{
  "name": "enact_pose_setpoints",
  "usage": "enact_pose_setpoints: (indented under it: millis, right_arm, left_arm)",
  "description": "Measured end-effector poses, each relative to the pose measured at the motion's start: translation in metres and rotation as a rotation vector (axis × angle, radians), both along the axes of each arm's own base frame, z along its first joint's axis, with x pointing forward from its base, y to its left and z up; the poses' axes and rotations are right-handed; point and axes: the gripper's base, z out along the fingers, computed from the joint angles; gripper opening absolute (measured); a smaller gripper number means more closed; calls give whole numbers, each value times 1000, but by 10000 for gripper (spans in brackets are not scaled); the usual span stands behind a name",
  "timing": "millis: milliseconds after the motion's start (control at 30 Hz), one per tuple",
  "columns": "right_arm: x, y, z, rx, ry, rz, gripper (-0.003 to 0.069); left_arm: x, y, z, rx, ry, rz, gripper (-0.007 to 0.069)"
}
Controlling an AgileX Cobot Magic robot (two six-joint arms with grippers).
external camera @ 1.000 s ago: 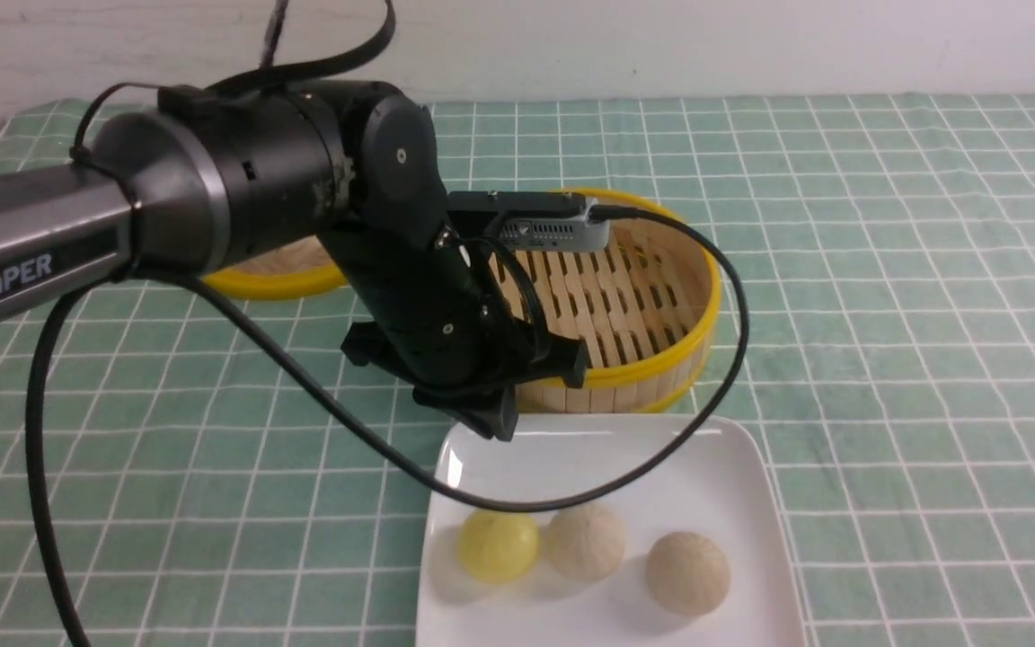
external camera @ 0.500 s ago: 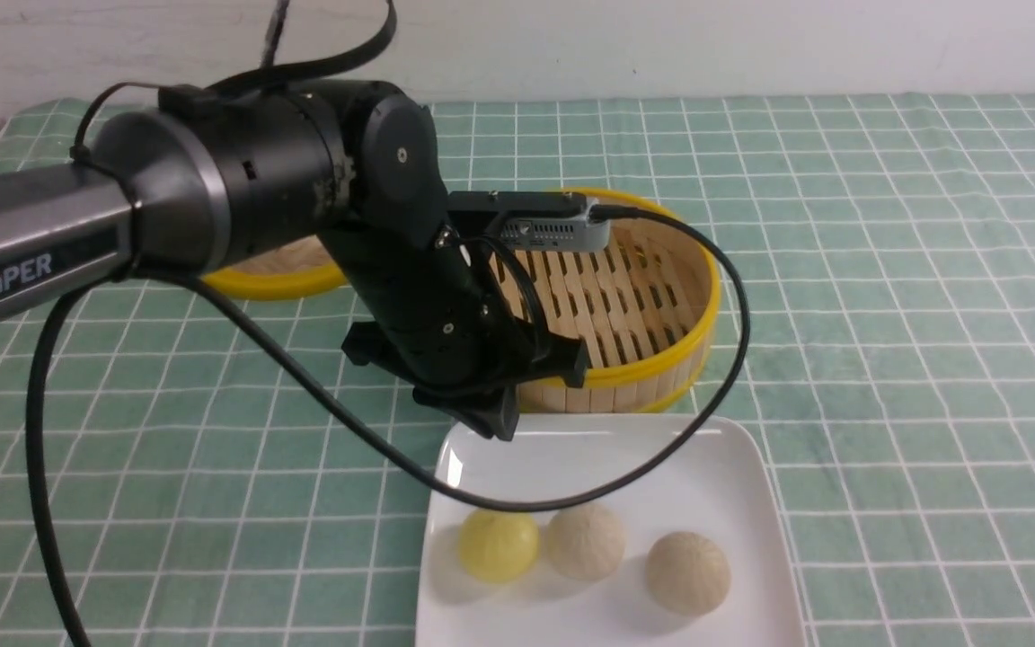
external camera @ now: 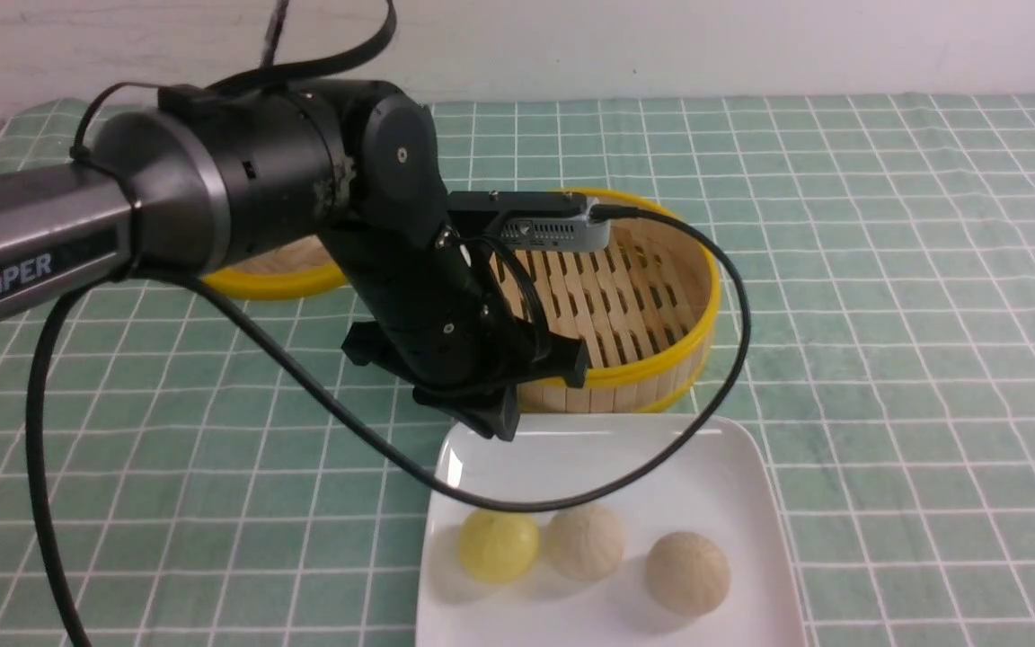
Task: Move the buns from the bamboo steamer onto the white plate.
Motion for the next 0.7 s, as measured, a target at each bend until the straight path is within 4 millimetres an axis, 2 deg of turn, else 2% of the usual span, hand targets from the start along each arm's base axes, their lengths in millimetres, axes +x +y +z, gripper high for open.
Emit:
enact_pose_setpoints:
  millis: [300,500,600,700]
  right_arm:
    - [-1,0,0,2,-1,0,3]
    - [-8,-6,-1,32,-57,-20,5]
    - [-8,-9,-13,35,-61,-86,8]
    - [-5,-13,-37,19,-34,-209,11]
  left_arm:
    - [0,0,0,0,0,0,96]
    - [0,0,0,-3,-4,1,101]
    - [1,-1,0,-9,-13,4,106]
    - [1,-1,1,-10,-13,4,110]
